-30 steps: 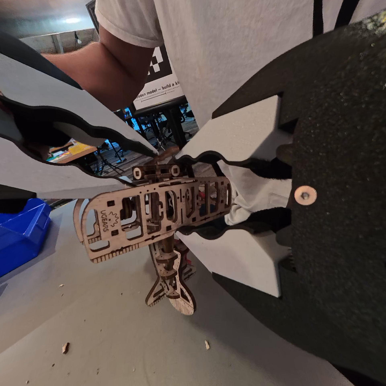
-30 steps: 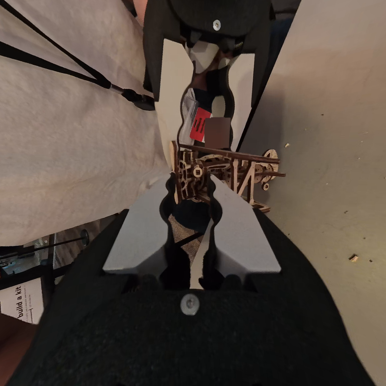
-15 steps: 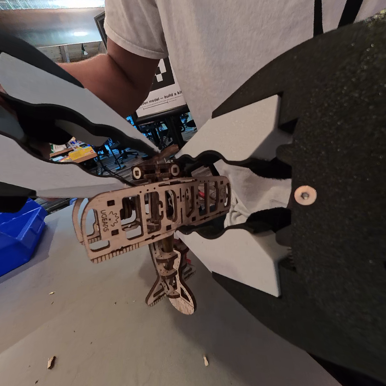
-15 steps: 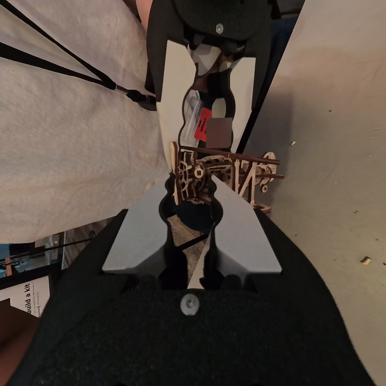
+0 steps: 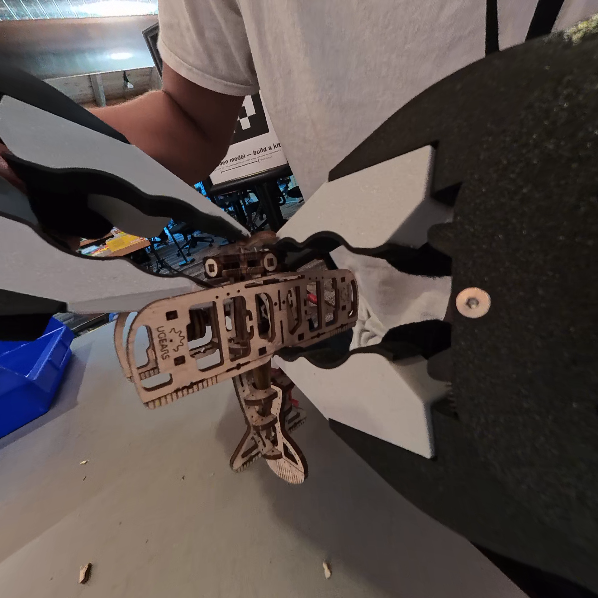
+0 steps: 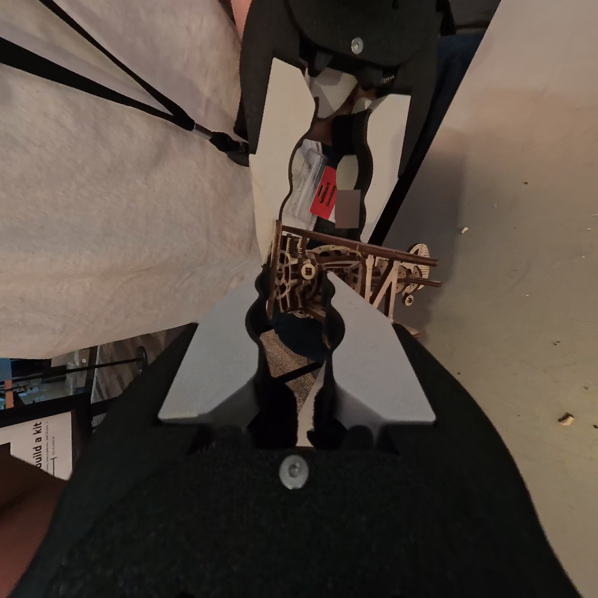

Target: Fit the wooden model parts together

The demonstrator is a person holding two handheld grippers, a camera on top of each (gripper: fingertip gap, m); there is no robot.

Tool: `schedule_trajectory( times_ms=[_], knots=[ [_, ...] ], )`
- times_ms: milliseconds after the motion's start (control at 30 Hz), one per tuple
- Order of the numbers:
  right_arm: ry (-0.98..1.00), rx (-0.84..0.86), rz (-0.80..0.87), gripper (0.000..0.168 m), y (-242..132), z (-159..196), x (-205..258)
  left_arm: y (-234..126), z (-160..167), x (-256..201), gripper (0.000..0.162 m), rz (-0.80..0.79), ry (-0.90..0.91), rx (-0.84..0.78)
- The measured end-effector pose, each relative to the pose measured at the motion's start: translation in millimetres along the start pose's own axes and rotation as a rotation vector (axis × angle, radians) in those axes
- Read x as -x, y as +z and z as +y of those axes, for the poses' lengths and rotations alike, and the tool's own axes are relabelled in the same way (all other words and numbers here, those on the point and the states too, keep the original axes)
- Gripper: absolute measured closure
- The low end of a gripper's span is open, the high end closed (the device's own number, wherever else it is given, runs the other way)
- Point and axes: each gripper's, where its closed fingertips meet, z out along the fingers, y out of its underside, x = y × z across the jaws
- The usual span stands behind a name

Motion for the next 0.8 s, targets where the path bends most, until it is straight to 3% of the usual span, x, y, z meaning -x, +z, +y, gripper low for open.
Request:
schedule_trajectory(
  times_ms=[300, 500, 667, 800],
  knots=[
    [0.006, 0.017, 0.019, 0.139, 3.9, 1.9, -3.2, 0.9, 2.5, 4.1, 0.106, -0.009, -0.001, -0.007],
    [0.0, -0.047, 0.096, 0.137, -14.8, -6.9, -7.4, -6.7, -6.8, 1.9, 0.106, 0.015, 0.019, -0.045],
    [0.01, -0.221, 0.184, 0.135, -41.6, -19.0, -1.8, -13.8, -13.1, -0.8, 0.105, 0.031, 0.021, -0.087],
    [0.104, -0.541, 0.299, 0.133, -63.3, -27.0, -3.6, -22.8, -27.0, -0.1, 0.105, 0.024, 0.056, -0.185]
  ],
)
